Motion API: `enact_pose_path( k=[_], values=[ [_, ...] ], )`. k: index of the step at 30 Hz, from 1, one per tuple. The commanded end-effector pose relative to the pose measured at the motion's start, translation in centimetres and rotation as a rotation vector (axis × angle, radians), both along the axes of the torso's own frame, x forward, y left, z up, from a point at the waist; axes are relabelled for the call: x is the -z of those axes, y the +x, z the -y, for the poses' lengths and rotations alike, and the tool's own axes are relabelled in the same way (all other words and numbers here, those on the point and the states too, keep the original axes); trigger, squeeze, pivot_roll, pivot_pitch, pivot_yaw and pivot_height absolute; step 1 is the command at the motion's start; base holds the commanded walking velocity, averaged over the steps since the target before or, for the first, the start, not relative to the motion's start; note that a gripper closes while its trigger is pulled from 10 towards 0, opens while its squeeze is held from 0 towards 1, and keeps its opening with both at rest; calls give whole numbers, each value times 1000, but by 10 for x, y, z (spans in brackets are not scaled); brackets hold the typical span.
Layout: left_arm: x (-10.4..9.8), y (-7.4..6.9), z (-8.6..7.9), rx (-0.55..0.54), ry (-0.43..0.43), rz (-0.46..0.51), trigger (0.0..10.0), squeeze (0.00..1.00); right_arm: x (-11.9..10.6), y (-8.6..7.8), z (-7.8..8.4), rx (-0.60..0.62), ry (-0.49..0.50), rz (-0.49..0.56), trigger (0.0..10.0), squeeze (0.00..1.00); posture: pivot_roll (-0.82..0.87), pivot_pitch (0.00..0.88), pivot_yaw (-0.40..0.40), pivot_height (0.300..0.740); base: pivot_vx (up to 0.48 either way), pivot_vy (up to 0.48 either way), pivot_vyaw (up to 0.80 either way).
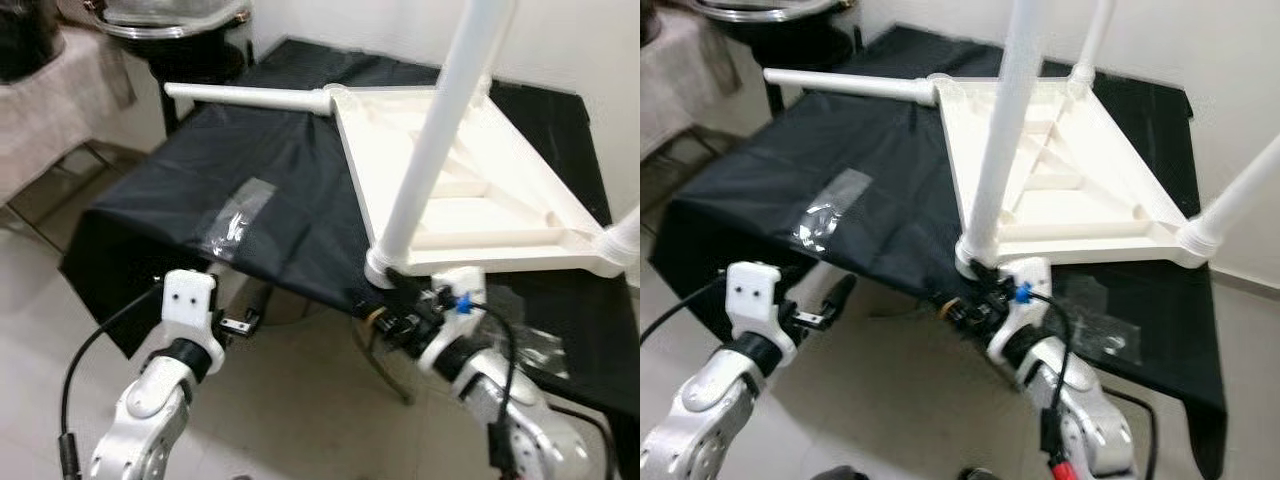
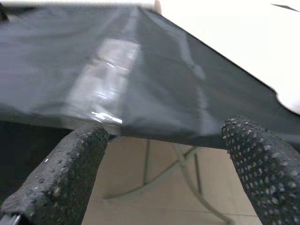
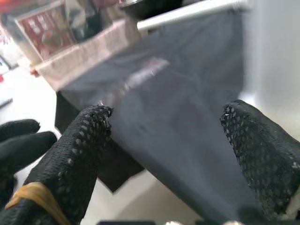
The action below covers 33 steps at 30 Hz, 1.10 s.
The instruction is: Building children table
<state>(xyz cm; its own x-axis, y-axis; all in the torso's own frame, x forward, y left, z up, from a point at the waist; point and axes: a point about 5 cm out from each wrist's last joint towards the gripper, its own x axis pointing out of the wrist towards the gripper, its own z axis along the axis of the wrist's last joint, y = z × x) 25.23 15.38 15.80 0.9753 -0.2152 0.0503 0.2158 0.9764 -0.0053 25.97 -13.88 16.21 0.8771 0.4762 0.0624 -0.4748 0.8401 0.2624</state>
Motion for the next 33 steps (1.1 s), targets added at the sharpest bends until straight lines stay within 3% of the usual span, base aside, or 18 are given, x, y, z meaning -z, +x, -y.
enact_pose_path(
  k=[1, 13, 24, 33],
  values=[
    [2, 1, -3, -4, 27, -2, 10000, 0, 2, -1, -5, 9, -6, -7, 10000, 0, 0, 132, -35, 740, 0, 480, 0],
    [-14, 17, 7, 61, 51, 90, 10000, 0, 4, 8, -8, 71, -33, 9, 10000, 0, -9, 103, -24, 740, 0, 480, 0],
    [-30, 27, 12, 72, 10, 159, 10000, 0, 4, 15, -4, 107, -37, 8, 10000, 0, -17, 86, -27, 740, 0, 480, 0],
    [-29, 28, 8, 80, 13, 146, 10000, 0, 4, 18, -3, 107, -43, 8, 10000, 0, -21, 81, -21, 740, 0, 53, -800]
  ],
)
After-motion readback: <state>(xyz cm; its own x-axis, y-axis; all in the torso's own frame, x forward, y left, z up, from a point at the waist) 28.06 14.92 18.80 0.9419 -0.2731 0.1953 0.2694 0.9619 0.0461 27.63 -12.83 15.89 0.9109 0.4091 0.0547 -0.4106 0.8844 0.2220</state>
